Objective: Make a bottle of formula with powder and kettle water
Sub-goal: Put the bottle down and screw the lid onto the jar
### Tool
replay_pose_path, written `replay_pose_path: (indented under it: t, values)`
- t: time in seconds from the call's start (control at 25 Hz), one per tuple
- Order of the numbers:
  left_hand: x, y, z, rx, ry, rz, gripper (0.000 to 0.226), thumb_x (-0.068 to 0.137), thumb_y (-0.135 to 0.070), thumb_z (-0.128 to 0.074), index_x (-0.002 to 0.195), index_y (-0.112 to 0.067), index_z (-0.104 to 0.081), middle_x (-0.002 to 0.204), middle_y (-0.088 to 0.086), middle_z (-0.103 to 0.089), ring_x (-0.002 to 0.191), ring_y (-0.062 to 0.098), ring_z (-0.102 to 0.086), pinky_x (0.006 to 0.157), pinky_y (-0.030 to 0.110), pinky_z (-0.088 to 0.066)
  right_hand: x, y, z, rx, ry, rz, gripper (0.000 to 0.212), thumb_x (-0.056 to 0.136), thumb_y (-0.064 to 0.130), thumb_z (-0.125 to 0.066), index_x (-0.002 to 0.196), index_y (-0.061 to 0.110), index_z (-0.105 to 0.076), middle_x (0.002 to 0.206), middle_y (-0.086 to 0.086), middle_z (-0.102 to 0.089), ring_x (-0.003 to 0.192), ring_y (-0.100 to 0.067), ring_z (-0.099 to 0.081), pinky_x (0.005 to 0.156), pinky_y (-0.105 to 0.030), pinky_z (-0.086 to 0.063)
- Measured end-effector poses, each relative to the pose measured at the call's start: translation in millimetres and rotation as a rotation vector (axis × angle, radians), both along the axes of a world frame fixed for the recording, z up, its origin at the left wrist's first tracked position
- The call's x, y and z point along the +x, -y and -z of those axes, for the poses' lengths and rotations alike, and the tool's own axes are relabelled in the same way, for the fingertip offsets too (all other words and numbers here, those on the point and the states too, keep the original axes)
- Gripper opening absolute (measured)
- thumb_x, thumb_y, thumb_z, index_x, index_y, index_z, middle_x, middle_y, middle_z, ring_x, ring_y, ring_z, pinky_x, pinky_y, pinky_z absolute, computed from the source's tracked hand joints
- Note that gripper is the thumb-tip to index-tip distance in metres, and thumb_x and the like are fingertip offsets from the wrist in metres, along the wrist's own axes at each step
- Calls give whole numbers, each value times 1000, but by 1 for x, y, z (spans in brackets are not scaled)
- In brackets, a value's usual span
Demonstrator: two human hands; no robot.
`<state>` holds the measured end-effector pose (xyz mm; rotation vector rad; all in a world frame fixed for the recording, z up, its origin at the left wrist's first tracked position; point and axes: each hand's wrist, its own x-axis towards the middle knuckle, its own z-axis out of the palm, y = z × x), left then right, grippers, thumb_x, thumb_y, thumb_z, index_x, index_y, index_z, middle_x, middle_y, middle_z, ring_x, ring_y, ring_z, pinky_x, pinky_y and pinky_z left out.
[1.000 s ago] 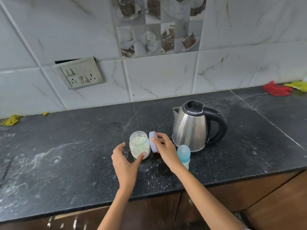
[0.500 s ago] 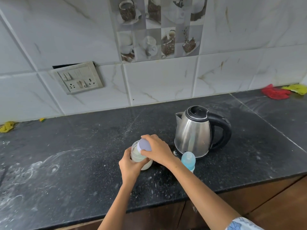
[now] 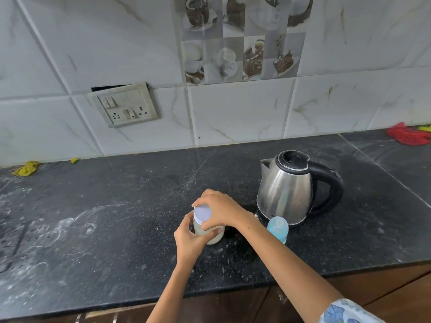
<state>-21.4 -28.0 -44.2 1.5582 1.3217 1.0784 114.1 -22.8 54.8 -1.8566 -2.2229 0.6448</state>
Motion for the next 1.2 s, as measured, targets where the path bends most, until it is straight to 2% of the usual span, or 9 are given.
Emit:
replay_pose_path:
  t: [0.16,0.28,0.44,0.6,0.64,0.8,1.0,1.12,1.2]
  values:
    - [0,0,1,-4,5,6,68,48,-47,-90,108,-38,-59,96,-17,-69,92,-7,-63,67,14,-49,-7,-7,-3,5,98,6,60,71,24,-79,129,24,-61,123,-7,-52,110,-27,-57,81,-33,-45]
    - [0,1,2,20,-1,1,69,46,-55,-86,106,-29,-61,94,-11,-70,88,1,-65,67,19,-49,-22,-10,3,45,272,225,65,76,57,-72,123,13,-58,115,-12,-56,101,-31,-63,70,-32,-41]
    - [-1,0,4,2,-8,2,72,48,-48,-90,110,-30,-61,101,-11,-69,95,3,-64,77,25,-53,-7,-4,4,88,213,429,72,76,81,-51,83,10,-61,88,-7,-65,81,-28,-63,61,-32,-40]
    - [0,-1,4,6,-2,-4,70,47,-47,-89,109,-41,-58,102,-15,-68,96,-1,-63,75,21,-51,5,10,12,-34,15,151,78,80,54,-70,143,15,-45,150,-4,-41,133,-26,-45,102,-39,-41]
    - [0,-1,4,3,-1,-5,67,47,-47,-88,106,-44,-58,101,-15,-68,95,-1,-63,73,21,-51,1,14,16,-43,-2,122,79,81,52,-70,145,17,-42,152,-3,-39,135,-25,-43,104,-39,-40]
    - [-1,-2,4,-1,-19,-6,73,45,-53,-88,110,-34,-60,102,-12,-69,95,1,-64,78,23,-52,1,19,19,205,110,437,67,77,74,-57,105,13,-64,110,-5,-64,101,-24,-63,78,-37,-50]
    - [0,-1,1,11,-30,-6,70,47,-51,-86,110,-35,-59,101,-14,-68,95,-1,-63,75,14,-46,4,26,33,37,-284,249,62,88,51,-63,139,16,-51,150,0,-41,135,-20,-43,106,-37,-41]
    - [-1,-2,1,0,-49,-7,77,46,-47,-91,114,-28,-60,104,-14,-66,98,2,-61,76,15,-45,5,33,39,287,-155,487,39,92,56,-55,96,18,-65,99,2,-64,88,-16,-62,74,-33,-50]
    - [-1,-3,2,-2,-55,-6,76,47,-46,-91,113,-28,-59,102,-15,-66,98,0,-60,74,13,-44,8,33,40,385,-126,478,35,91,55,-55,93,20,-61,98,4,-59,88,-13,-58,70,-32,-49]
